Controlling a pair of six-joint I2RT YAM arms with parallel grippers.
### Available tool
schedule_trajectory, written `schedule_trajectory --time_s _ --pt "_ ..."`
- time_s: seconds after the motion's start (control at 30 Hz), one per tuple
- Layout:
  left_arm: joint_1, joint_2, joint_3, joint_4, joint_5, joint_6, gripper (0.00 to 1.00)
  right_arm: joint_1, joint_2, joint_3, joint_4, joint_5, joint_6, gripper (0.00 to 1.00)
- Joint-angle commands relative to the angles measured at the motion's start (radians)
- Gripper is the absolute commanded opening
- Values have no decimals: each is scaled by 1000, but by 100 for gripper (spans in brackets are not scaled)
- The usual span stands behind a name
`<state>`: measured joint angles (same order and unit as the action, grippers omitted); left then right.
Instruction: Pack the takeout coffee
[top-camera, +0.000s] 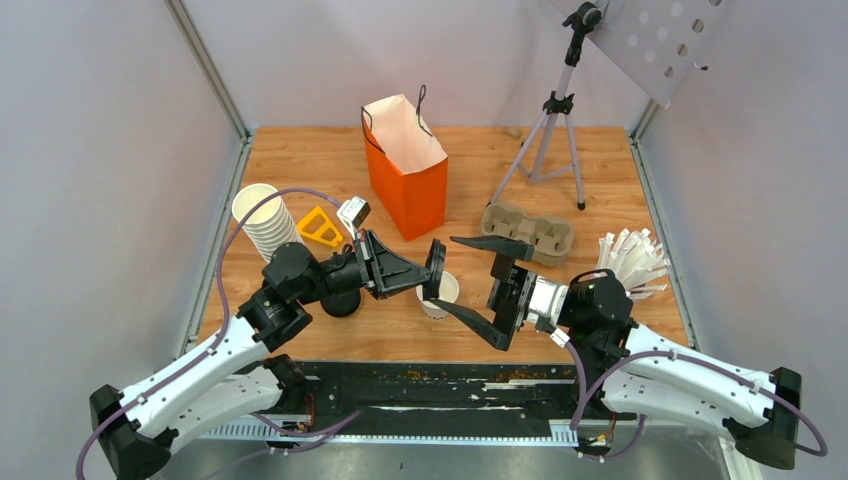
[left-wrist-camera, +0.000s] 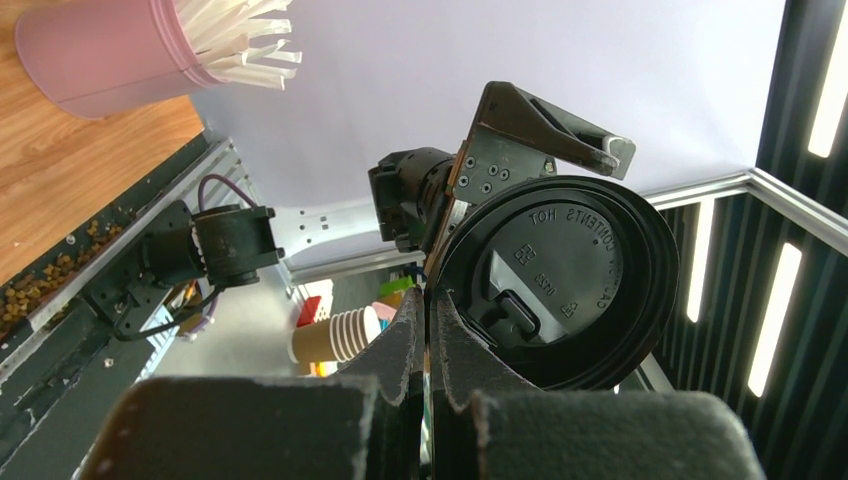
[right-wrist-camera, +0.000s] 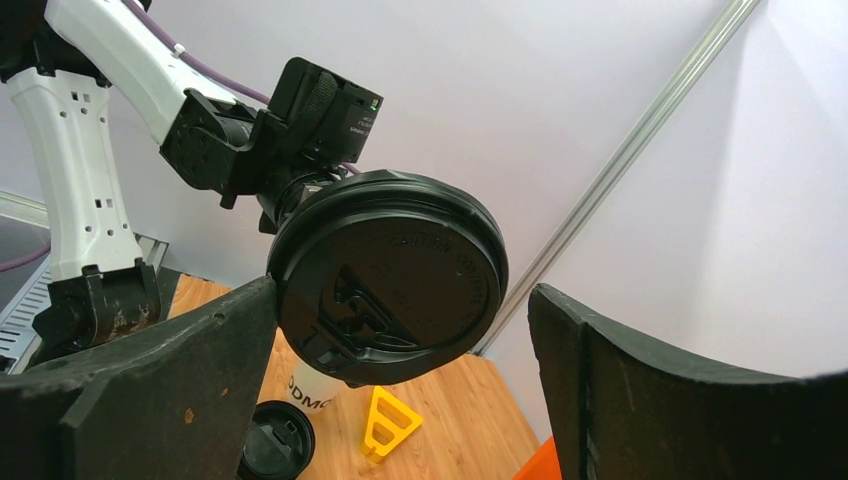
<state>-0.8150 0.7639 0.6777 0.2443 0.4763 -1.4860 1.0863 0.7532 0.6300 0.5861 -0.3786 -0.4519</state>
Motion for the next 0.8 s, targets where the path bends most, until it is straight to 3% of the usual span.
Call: schedule_trajectory --time_s 0.0,0.57,0.77 --pt "-7 -11 41 1 -6 24 0 13 5 45 24 -20 -11 95" --pt "-7 -5 72 -57 19 58 0 17 10 56 -70 -50 -25 91" --pt "-7 5 93 -56 45 59 0 16 -32 24 -100 -30 -62 97"
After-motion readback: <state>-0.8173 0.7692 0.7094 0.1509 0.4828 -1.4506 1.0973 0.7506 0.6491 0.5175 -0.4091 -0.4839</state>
